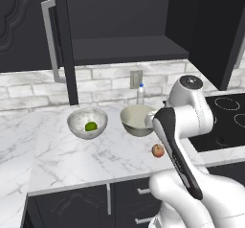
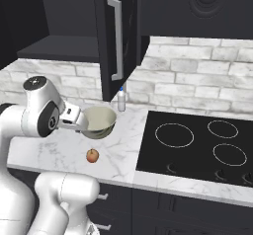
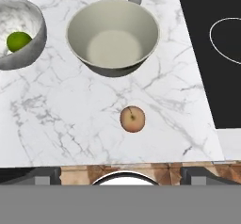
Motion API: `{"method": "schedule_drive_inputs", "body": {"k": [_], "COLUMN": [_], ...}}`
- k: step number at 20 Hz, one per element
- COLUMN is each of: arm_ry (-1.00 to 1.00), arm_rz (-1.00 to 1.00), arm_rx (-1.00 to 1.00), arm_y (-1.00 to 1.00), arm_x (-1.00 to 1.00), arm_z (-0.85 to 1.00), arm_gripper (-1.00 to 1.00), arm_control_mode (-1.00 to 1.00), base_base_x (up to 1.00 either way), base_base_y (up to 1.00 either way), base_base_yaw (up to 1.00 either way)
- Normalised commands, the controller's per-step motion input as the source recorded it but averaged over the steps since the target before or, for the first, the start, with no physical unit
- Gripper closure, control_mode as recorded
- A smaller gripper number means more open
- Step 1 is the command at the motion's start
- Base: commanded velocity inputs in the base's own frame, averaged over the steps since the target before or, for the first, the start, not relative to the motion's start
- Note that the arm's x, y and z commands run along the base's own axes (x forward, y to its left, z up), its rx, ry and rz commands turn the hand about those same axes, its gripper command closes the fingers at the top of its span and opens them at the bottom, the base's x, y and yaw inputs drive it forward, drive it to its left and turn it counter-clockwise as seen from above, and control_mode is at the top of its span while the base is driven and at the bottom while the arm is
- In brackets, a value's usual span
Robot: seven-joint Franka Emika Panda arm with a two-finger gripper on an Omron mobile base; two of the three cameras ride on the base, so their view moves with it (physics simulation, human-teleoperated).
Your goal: Pick both bowls and place them on the counter. Then place the lime in one bowl and place the peach in the other bowl.
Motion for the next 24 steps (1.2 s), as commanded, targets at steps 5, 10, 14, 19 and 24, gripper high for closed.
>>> {"method": "schedule_drive_inputs", "body": {"k": [5,10,14,19,24], "arm_ry": [0.00,0.00,0.00,0.00,0.01], "arm_rz": [-0.06,-0.03,-0.01,-0.01,0.00], "arm_rx": [0.00,0.00,0.00,0.00,0.00], "arm_y": [-0.26,-0.14,0.00,0.00,-0.02], "arm_x": [-0.11,-0.04,0.01,0.08,0.07], "arm_z": [-0.11,-0.19,-0.28,-0.33,-0.28], "arm_gripper": [-1.00,-1.00,-1.00,-1.00,-1.00], "arm_control_mode": [-1.00,-1.00,-1.00,-1.00,-1.00], "base_base_x": [0.00,0.00,0.00,0.00,0.00], "base_base_y": [0.00,0.00,0.00,0.00,0.00], "base_base_yaw": [0.00,0.00,0.00,0.00,0.00]}}
